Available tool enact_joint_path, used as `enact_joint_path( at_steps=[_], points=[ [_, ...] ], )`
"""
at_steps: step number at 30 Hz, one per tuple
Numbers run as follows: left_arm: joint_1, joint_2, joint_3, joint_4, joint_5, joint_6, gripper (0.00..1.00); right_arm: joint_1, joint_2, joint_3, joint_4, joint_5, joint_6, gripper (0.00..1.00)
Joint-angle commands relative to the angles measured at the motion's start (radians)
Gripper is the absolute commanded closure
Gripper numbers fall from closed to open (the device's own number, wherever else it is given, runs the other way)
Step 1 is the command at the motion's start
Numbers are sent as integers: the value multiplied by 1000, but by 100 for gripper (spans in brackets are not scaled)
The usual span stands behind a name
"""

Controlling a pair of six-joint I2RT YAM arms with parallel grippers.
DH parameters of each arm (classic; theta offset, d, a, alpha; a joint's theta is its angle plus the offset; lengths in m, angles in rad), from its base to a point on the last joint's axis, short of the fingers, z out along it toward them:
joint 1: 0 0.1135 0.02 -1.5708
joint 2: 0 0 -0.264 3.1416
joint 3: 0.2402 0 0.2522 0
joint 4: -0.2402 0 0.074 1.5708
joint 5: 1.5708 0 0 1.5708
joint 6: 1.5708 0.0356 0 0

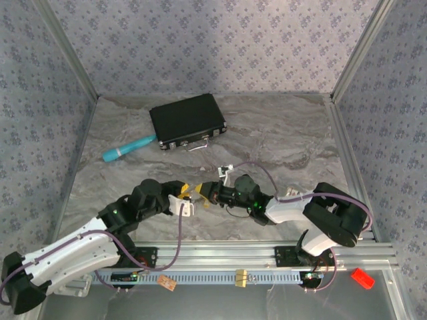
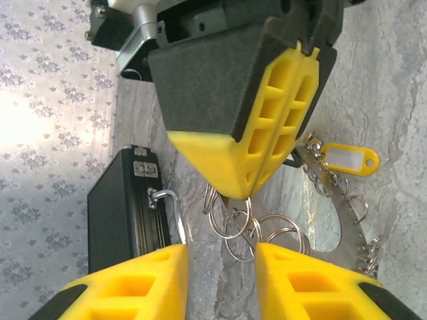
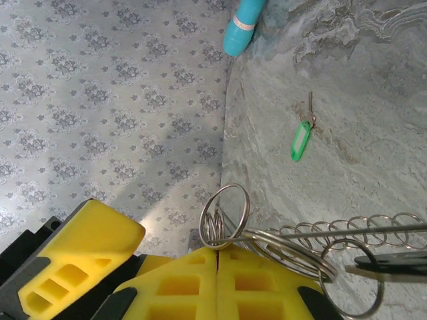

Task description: Put the keys on the keyring

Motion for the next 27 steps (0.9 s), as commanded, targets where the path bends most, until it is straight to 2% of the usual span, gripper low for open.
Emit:
enact_joint_path(
  at_steps=[1,9,16,20,23,27],
  points=[
    [-1,3,-7,52,37,92,70,-4,-34,31,-9,-18,16,100],
    [-1,31,-6,46,40,123,71,-4,-84,33,-53,-17,19,100],
    [-1,38,-2,86,36,94,73,0,-123,43,-120,-18,5,100],
    [-2,34,19,37,49,36,67,-10,-138,38,-167,-16,-15,100],
    [-1,-6,33,-41,71,-14,61,-43,-176,55,-289,-46,-51,100],
    [6,-61,32,-62,46,-83,60,-95,-243,137,-553,-124,-133,100]
  ],
)
